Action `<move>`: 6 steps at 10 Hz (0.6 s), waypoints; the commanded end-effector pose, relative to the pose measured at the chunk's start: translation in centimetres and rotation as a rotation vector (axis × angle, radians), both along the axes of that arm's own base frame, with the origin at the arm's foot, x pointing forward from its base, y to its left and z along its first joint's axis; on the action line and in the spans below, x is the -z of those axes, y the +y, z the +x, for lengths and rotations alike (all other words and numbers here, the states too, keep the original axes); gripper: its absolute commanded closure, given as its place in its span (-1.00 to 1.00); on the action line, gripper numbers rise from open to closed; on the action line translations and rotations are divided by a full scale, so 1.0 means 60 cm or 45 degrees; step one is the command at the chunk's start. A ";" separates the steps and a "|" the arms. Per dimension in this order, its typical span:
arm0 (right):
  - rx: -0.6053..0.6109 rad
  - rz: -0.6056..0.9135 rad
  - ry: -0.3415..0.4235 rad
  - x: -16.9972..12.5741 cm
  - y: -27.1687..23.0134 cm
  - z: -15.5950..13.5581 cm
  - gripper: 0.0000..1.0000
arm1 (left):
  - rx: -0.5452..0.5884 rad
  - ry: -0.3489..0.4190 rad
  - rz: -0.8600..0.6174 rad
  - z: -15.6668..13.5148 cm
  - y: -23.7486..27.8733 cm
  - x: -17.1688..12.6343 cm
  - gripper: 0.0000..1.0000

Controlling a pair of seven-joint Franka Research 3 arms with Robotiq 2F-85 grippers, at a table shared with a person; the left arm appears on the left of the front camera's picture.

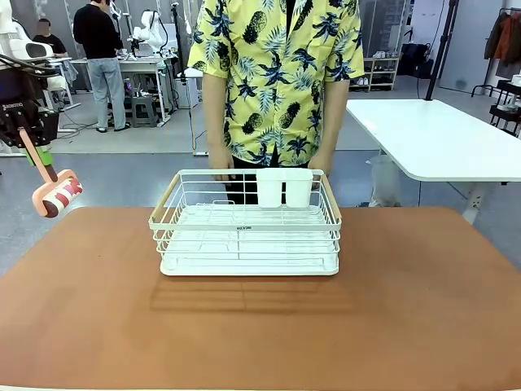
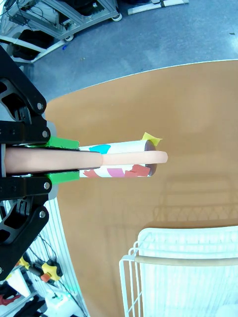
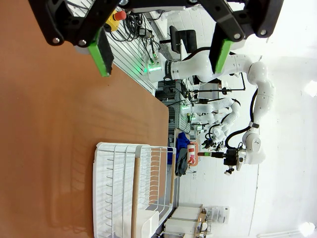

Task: Clean the table.
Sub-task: Place the Lint Roller down when the Dish drying rack is positioned in the middle of the table.

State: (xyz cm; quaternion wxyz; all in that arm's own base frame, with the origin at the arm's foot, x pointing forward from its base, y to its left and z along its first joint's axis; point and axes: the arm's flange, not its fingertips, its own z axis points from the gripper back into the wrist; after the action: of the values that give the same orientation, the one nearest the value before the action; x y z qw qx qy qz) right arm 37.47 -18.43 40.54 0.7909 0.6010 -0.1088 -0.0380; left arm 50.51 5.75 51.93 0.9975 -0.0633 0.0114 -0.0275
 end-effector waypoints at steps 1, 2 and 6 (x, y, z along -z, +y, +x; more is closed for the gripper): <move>-0.003 0.006 -0.015 -0.006 0.001 -0.001 -1.00 | -0.019 0.015 0.026 0.002 0.003 -0.009 0.58; -0.003 0.006 -0.015 -0.006 0.001 -0.001 -1.00 | 0.000 0.000 0.000 0.000 0.000 0.000 0.58; -0.003 0.006 -0.015 -0.006 0.001 -0.001 -1.00 | -0.695 0.290 0.103 0.035 -0.087 -0.009 0.58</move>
State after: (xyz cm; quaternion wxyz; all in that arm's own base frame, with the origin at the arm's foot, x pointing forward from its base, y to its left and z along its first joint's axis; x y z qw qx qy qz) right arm 37.47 -18.43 40.56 0.7909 0.6009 -0.1090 -0.0379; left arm 50.84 3.33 51.66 0.9941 -0.0439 0.0353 0.0924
